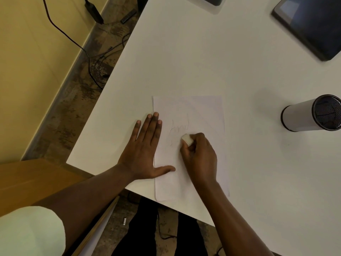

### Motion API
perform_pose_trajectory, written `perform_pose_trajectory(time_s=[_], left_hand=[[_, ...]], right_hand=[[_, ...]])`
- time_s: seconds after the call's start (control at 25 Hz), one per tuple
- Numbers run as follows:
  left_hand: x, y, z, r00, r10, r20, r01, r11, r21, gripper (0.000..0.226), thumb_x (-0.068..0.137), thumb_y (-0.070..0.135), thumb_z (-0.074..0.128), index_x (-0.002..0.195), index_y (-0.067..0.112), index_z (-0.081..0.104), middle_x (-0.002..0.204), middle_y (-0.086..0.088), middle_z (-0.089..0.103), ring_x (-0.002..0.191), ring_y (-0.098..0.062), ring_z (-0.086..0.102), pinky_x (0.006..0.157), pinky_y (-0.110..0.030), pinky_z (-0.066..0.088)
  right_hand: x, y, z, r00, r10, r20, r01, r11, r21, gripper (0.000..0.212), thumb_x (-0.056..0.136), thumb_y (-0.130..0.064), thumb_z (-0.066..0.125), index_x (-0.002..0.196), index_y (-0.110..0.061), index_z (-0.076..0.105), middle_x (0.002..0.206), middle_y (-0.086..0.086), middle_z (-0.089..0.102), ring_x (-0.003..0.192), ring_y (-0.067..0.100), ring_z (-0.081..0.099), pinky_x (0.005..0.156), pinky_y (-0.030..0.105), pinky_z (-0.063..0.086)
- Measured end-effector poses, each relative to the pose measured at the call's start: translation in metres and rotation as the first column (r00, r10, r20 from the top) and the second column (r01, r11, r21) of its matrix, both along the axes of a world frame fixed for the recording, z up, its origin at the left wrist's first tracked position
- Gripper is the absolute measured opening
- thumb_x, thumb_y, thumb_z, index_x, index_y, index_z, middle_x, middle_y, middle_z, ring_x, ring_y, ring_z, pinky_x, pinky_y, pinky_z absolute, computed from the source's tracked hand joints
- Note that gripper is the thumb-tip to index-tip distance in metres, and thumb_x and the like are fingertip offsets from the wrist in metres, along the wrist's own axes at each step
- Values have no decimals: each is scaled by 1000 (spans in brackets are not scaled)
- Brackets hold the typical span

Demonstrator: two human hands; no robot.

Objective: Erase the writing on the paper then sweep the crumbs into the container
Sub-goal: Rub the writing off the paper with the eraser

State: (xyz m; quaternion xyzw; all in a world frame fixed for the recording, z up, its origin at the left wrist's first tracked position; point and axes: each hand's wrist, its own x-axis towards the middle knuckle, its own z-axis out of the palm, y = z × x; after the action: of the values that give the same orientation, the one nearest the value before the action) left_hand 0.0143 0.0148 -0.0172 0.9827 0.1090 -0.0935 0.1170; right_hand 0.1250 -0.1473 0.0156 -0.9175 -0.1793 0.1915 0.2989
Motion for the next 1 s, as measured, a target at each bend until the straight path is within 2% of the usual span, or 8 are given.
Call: perform_pose_trajectory(time_s=[0.04, 0.16, 0.32, 0.44, 0.6, 0.72, 0.88, 1.0], left_hand=[[0, 0, 0, 1000, -3, 5, 3, 1000, -3, 136, 79, 99, 31, 166, -2, 4, 177, -21, -5, 165, -36, -7, 133, -58, 7], [0, 1, 0, 1000, -8, 20, 9, 1000, -16, 130, 83, 92, 36, 166, -3, 4, 177, -22, -4, 165, -37, -4, 131, -62, 15], [0, 0, 0, 1000, -1, 2, 1, 1000, -12, 135, 80, 97, 35, 166, -2, 3, 177, -22, -6, 165, -36, -6, 133, -59, 10], [0, 1, 0, 1000, -8, 11, 8, 1000, -17, 130, 82, 92, 37, 165, -3, 5, 176, -23, -4, 165, -38, -4, 131, -62, 14], [0, 1, 1, 1000, 1, -1, -1, 1000, -21, 134, 80, 96, 36, 166, -2, 4, 177, -22, -5, 165, -36, -6, 133, -59, 9], [-1, 1, 0, 1000, -1, 24, 2, 1000, -25, 126, 84, 88, 38, 166, -3, 5, 176, -23, -3, 165, -37, -4, 131, -61, 13], [0, 1, 1, 1000, -1, 8, 1, 1000, -24, 134, 80, 97, 33, 166, -2, 4, 177, -22, -5, 165, -36, -6, 133, -59, 8], [0, 1, 0, 1000, -8, 14, 8, 1000, -18, 128, 83, 91, 35, 166, -3, 5, 177, -22, -3, 165, -38, -4, 131, -61, 14]], right_hand=[[-5, 3, 1, 1000, 15, -17, -15, 1000, 18, 19, 93, -29, 66, 104, -15, 58, 87, -4, 60, 72, 11, 54, 62, 24, 42], [-23, 9, 3, 975, 221, 12, -221, 975, 15, 19, 94, -32, 64, 104, -17, 58, 87, -5, 60, 74, 9, 51, 60, 24, 40], [-7, 14, 0, 1000, 23, -2, -23, 999, 27, 20, 92, -29, 66, 104, -16, 58, 86, -5, 59, 72, 12, 55, 60, 25, 42], [-19, 15, 4, 979, 202, 18, -202, 979, 32, 17, 92, -30, 65, 99, -18, 56, 83, -6, 58, 71, 12, 53, 56, 22, 39], [-9, 15, 3, 999, 45, -10, -45, 999, 14, 20, 91, -30, 66, 102, -16, 57, 84, -6, 57, 70, 11, 53, 58, 23, 37], [-23, 13, 5, 967, 255, 25, -255, 967, 4, 19, 92, -32, 64, 101, -17, 56, 84, -7, 55, 71, 11, 50, 54, 21, 32], [-3, 10, 4, 997, 80, 18, -79, 997, -24, 21, 91, -31, 67, 102, -17, 56, 84, -5, 58, 70, 12, 53, 54, 21, 34], [-25, 11, 7, 972, 233, 8, -233, 972, 0, 19, 91, -31, 66, 100, -18, 56, 84, -5, 58, 70, 11, 50, 54, 17, 32]])
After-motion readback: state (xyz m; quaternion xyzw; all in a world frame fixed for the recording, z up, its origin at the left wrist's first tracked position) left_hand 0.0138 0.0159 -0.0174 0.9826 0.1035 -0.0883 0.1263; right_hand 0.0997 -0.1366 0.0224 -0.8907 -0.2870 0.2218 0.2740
